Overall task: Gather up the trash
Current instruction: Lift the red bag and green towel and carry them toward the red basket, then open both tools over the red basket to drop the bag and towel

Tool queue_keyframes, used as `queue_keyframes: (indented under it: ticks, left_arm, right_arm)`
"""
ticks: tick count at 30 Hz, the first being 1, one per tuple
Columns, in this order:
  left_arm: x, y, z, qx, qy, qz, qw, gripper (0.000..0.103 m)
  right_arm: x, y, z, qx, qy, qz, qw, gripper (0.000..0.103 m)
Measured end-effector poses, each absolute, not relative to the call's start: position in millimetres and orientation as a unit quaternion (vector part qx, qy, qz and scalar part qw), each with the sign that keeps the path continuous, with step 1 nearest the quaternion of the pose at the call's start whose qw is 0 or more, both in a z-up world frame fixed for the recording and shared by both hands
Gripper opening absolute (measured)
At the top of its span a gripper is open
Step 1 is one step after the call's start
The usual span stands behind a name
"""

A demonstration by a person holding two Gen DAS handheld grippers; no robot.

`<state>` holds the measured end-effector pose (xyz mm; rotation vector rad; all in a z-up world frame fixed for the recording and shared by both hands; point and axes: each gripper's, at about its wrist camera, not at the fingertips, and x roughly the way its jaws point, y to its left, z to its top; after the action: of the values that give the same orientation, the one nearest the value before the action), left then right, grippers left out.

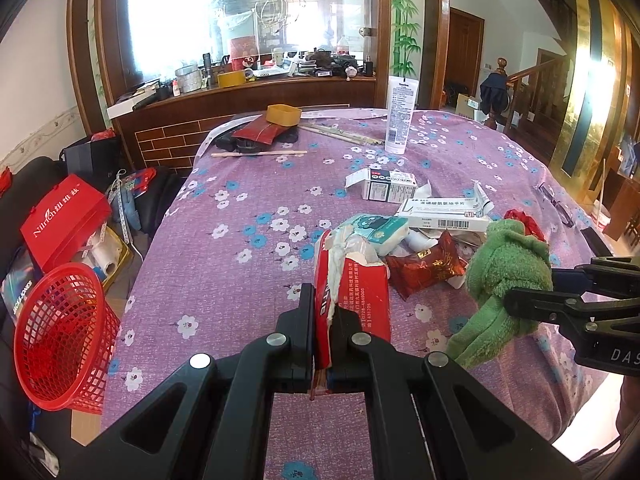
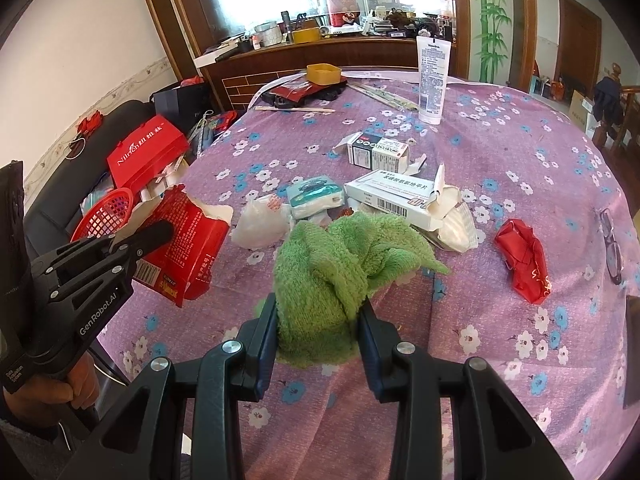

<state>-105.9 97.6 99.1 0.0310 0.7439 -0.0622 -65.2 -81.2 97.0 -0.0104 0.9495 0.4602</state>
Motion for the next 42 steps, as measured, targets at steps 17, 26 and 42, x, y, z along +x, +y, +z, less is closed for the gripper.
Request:
queue_keyframes:
  ticks: [17, 26, 42]
  left_arm:
    - [-111, 115, 109, -0.005, 0.354, -0.016, 0.935, 0.003]
    - [-125, 158, 124, -0.038, 0.340, 0.019, 0.940, 0.003]
    - [-167, 306, 128, -0.092, 0.331, 0.156, 0.926, 0.003]
  right_arm:
    - [-62, -66, 103, -0.020, 0.446, 0.231, 0.865, 0.040]
    - [-57, -36, 114, -0.036, 0.443, 0.261, 0.857, 0.040]
    - [-50, 116, 132, -0.095, 0.416, 0.370, 0.825, 0.040]
